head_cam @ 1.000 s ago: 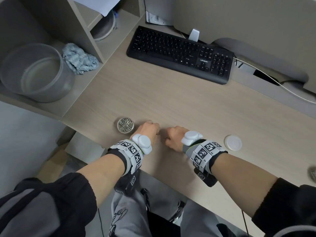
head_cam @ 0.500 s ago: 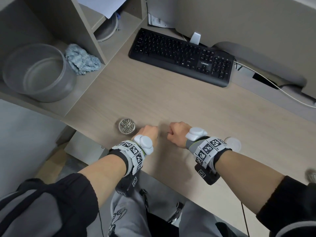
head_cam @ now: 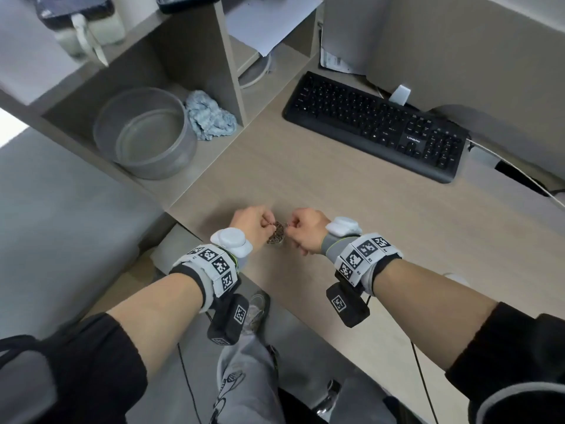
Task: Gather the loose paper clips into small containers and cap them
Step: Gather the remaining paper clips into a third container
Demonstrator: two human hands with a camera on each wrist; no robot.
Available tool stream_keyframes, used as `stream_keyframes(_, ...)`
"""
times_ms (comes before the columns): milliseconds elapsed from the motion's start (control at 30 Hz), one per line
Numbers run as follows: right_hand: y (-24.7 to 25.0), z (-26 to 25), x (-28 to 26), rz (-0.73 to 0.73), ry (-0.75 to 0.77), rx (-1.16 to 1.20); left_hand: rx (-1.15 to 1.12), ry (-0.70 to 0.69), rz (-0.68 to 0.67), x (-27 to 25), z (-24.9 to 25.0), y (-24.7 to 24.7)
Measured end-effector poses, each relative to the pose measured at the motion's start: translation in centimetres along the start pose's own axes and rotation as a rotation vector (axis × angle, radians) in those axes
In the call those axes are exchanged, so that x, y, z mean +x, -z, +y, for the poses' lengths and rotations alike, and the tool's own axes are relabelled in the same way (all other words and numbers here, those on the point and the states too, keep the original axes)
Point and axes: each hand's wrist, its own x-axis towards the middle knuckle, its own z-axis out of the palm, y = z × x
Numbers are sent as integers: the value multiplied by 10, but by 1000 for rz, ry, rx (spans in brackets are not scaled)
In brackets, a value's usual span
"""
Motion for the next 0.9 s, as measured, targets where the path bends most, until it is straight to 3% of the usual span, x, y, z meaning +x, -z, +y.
stream_keyframes(400,-15,-2,12,10,5,12,-69,-86,10,-1,-26,-8)
stream_keyframes(533,-19,2,15,78,-13,31,34,-63,1,-5,-25,-8)
stream_keyframes(733,-24,9,25,126,-70,102,184,-23,-158,-7,-34,-18)
stream_keyframes(900,-30,12,27,97,-74,102,168,-17,-119,0,-38,-33)
